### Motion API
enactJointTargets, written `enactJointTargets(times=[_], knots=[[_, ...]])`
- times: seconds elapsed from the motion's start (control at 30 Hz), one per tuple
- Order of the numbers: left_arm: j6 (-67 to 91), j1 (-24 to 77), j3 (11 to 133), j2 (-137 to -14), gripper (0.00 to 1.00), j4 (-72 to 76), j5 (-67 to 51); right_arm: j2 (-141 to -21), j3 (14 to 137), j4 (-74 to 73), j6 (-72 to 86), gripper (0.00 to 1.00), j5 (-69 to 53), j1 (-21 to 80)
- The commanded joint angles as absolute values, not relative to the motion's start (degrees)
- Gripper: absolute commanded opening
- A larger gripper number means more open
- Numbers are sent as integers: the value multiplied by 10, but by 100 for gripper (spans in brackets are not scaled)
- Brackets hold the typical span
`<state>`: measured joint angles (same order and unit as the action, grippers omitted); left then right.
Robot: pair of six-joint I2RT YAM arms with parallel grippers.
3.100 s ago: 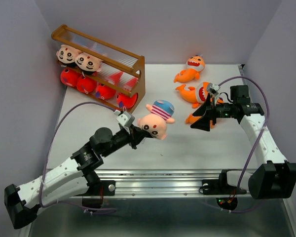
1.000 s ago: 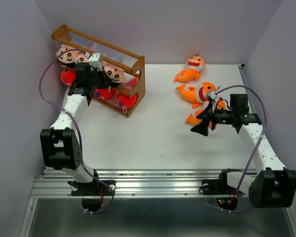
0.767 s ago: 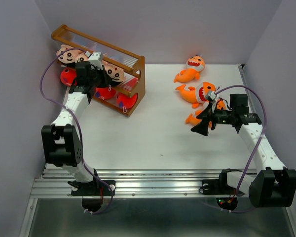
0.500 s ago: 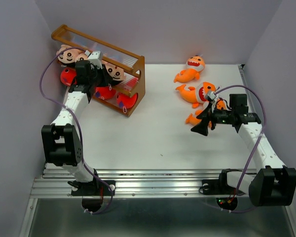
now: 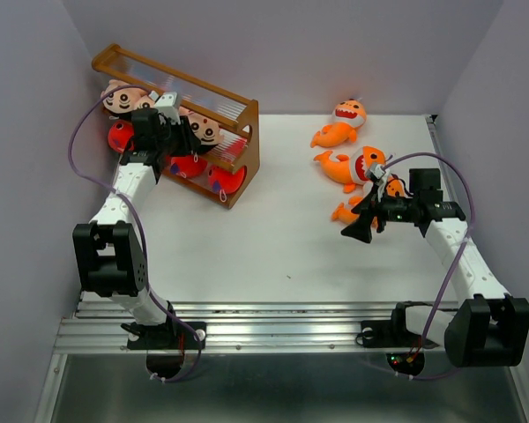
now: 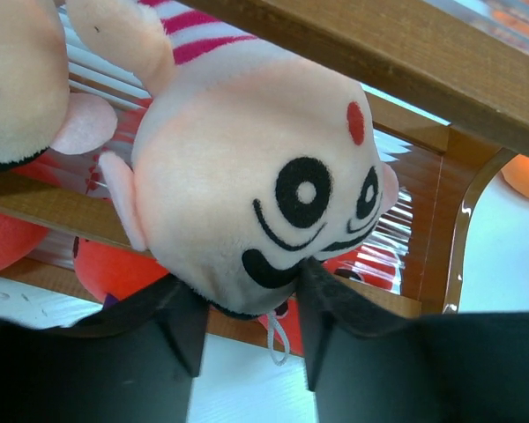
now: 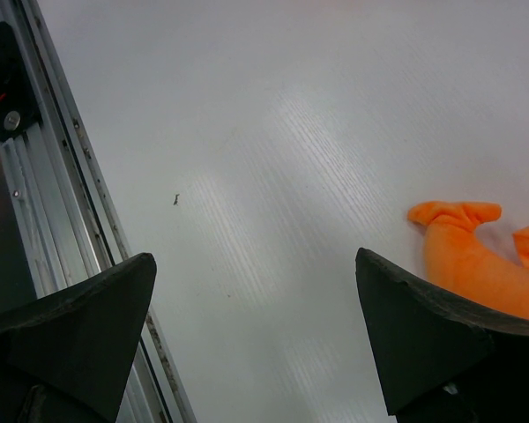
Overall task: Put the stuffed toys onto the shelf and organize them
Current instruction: Place the stuffed toy onto shelf
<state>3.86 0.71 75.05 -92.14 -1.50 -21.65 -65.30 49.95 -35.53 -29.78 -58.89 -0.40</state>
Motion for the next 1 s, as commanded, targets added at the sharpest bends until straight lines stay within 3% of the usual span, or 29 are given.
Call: enactJointTargets(times=[0.0, 0.5, 0.9, 0.93, 0.97], knots=[[28, 4, 780, -893, 55, -23, -214, -653, 497, -337, -308, 100, -589, -8], [28, -18, 749, -805, 87, -28, -178, -652, 498, -337, -309, 100, -580, -8], [70, -25, 674, -635, 88, -4, -92, -649, 499, -331, -309, 100, -529, -8], [78, -25, 645, -592, 97, 16, -81, -647, 499, -328, -308, 100, -519, -8], [96, -25, 628, -567, 99, 27, -78, -645, 498, -321, -303, 100, -510, -8]])
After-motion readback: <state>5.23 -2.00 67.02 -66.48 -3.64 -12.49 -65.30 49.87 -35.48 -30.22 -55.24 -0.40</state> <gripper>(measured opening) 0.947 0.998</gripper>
